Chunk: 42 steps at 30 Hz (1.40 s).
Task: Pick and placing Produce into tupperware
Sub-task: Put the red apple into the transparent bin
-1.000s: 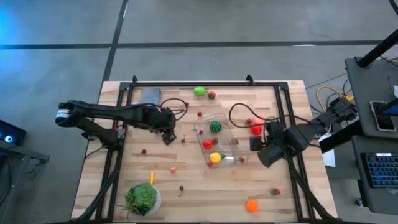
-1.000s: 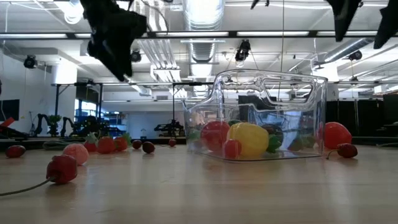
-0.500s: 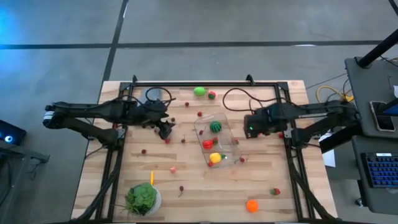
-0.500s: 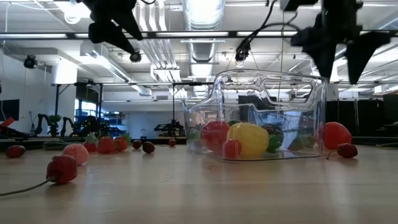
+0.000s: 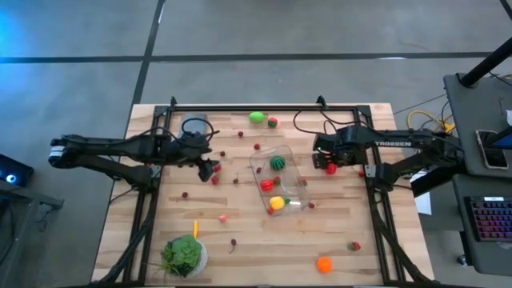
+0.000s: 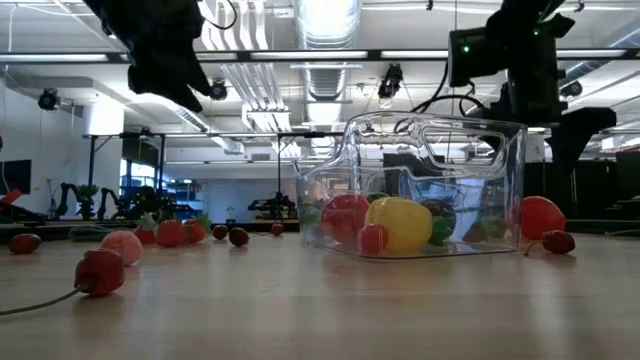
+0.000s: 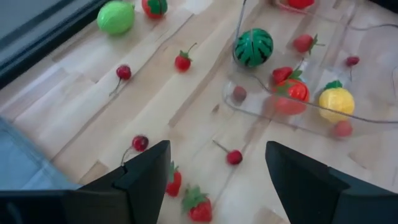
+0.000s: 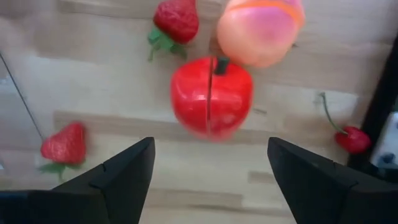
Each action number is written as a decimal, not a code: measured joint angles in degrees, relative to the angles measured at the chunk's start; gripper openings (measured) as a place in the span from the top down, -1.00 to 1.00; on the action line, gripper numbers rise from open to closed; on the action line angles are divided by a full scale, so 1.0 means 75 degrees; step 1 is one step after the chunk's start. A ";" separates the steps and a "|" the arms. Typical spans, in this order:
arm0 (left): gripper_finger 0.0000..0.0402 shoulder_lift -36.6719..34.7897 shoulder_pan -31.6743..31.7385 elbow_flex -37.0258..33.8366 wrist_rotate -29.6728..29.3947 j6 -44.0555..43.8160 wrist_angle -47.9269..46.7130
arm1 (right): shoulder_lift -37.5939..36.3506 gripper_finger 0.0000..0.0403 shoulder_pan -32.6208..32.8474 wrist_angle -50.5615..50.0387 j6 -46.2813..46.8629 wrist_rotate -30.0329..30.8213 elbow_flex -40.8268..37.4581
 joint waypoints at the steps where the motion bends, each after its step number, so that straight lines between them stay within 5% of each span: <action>1: -0.24 -0.0031 0.0051 -0.0101 0.0001 0.0113 0.0142 | 0.0003 -0.56 -0.0001 0.0104 -0.0005 0.0003 -0.0056; 11: -0.24 0.0105 0.0646 -0.0323 0.0286 0.1107 0.0521 | 0.0381 -0.80 0.0054 0.0445 0.0068 0.0276 -0.0122; 29: -0.24 -0.0007 0.0791 -0.0331 0.0506 0.1052 0.0485 | 0.2177 -0.82 -0.0098 0.0590 -0.0675 0.0362 -0.0128; 42: -0.24 -0.0007 0.0784 -0.0331 0.0506 0.1043 0.0495 | 0.2235 -0.43 -0.0294 0.1161 -0.1028 0.0242 -0.0131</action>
